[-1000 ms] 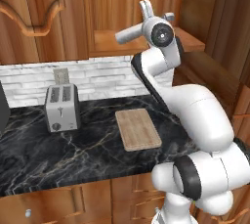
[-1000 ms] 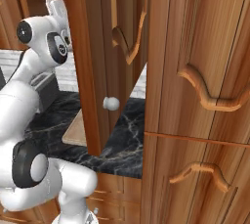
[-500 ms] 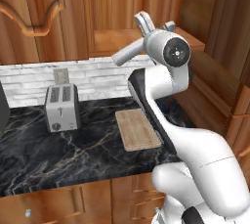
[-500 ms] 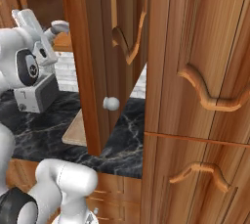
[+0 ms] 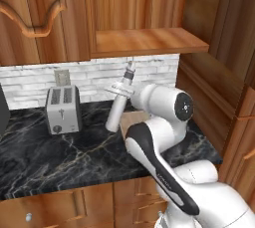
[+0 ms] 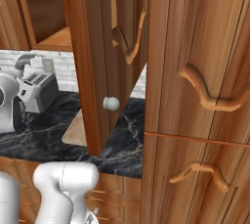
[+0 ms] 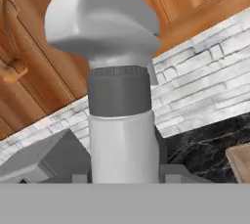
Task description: Grab the spray bottle from the cabinet, then place it next to the cutting board for sanitizing. Then grab the dish brush from the countertop next to the sink and place it next to the cutting board.
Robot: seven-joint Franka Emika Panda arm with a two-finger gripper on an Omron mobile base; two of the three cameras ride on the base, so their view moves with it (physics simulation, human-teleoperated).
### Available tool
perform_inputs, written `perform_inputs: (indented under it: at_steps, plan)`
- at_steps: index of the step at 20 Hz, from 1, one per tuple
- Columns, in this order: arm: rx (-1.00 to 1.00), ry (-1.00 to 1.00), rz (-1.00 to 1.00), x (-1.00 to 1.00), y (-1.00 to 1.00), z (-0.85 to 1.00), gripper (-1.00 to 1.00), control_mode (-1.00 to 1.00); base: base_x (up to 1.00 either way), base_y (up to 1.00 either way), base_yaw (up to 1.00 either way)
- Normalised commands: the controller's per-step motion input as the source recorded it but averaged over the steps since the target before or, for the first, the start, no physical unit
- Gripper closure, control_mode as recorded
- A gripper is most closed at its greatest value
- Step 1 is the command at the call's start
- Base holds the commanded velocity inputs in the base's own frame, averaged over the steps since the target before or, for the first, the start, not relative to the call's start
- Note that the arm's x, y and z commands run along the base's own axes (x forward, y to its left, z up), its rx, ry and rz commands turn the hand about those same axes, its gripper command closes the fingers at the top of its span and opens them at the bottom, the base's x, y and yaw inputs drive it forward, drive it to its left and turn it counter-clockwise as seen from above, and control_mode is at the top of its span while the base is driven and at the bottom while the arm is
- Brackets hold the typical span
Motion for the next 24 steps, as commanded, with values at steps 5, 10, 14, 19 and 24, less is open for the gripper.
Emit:
perform_inputs:
  at_steps: [5, 10, 14, 19, 24]
  plan:
    - [-0.56, -0.08, 0.3, 0.2, 0.42, -1.0, 1.0, -1.0, 0.0, 0.0, 0.0]
    - [-0.24, -0.39, 0.17, 0.24, 0.06, -0.9, 1.0, -1.0, 0.0, 0.0, 0.0]
    - [0.04, -0.15, 0.36, 0.77, 0.0, -0.61, 1.0, -1.0, 0.0, 0.0, 0.0]
    - [0.01, -0.02, 0.33, 0.73, -0.12, -0.26, 1.0, -1.0, 0.0, 0.0, 0.0]
    - [0.0, -0.02, 0.33, 0.57, -0.38, -0.25, 1.0, -1.0, 0.0, 0.0, 0.0]
